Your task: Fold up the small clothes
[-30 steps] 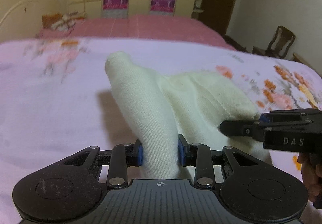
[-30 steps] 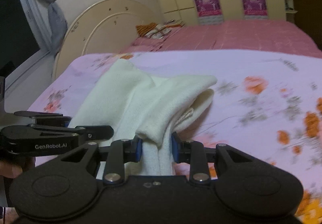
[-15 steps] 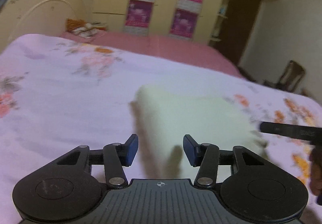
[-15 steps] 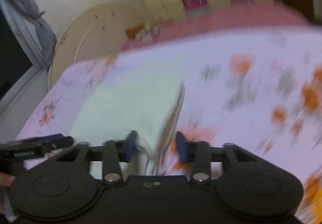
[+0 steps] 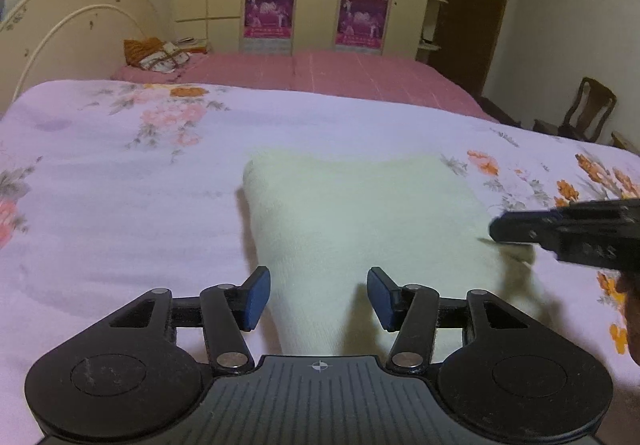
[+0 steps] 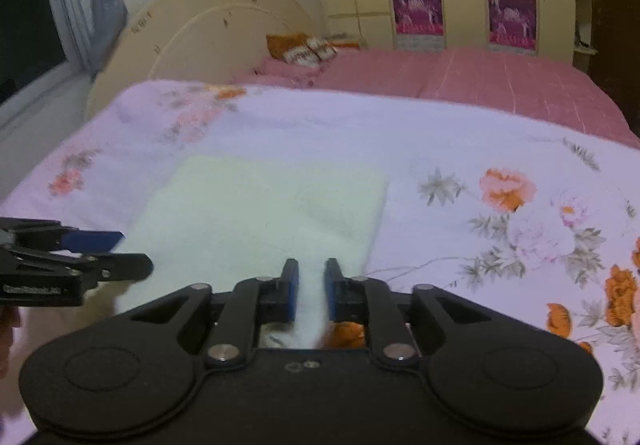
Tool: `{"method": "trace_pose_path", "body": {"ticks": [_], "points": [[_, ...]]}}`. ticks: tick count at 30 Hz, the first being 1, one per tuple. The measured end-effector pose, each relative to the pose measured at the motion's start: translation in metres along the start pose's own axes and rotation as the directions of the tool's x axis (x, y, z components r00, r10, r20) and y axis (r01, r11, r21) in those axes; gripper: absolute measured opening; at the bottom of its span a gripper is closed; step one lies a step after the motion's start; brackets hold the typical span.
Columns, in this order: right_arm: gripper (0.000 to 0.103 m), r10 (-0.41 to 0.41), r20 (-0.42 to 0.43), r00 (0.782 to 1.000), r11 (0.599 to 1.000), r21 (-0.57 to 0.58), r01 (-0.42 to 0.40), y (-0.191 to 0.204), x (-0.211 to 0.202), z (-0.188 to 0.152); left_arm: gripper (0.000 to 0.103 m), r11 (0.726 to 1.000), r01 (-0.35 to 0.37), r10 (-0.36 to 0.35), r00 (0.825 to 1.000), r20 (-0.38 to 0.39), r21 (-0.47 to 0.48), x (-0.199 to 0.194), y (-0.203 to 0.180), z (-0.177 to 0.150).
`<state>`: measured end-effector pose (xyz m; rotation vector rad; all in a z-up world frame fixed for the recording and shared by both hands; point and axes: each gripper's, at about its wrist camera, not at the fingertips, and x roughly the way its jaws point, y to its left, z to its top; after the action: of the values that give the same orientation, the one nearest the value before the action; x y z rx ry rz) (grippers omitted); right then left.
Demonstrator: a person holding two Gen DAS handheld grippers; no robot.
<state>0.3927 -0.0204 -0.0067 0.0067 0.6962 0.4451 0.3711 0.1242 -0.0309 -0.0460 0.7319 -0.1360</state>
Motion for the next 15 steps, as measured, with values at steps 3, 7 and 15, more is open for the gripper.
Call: {"method": "trace_pose_path", "body": {"ticks": [3,7,15], "points": [[0.018,0.043,0.0,0.999,0.999,-0.024,-0.043,0.01,-0.019,-0.014,0.053,0.999,-0.032,0.032,0.999,-0.009,-0.003,-0.007,-0.006,-0.014],[0.027,0.0,-0.016,1.0,0.994,-0.107,-0.002,0.028,-0.024,-0.034,0.068,0.998,-0.064,0.063,0.997,-0.035,-0.024,-0.007,-0.016,-0.033],[0.034,-0.065,-0.06,0.996,0.997,-0.034,0.063,0.027,-0.029,-0.034,0.068,0.997,-0.072,0.072,0.997,-0.036,-0.002,-0.033,-0.03,-0.046]]}}
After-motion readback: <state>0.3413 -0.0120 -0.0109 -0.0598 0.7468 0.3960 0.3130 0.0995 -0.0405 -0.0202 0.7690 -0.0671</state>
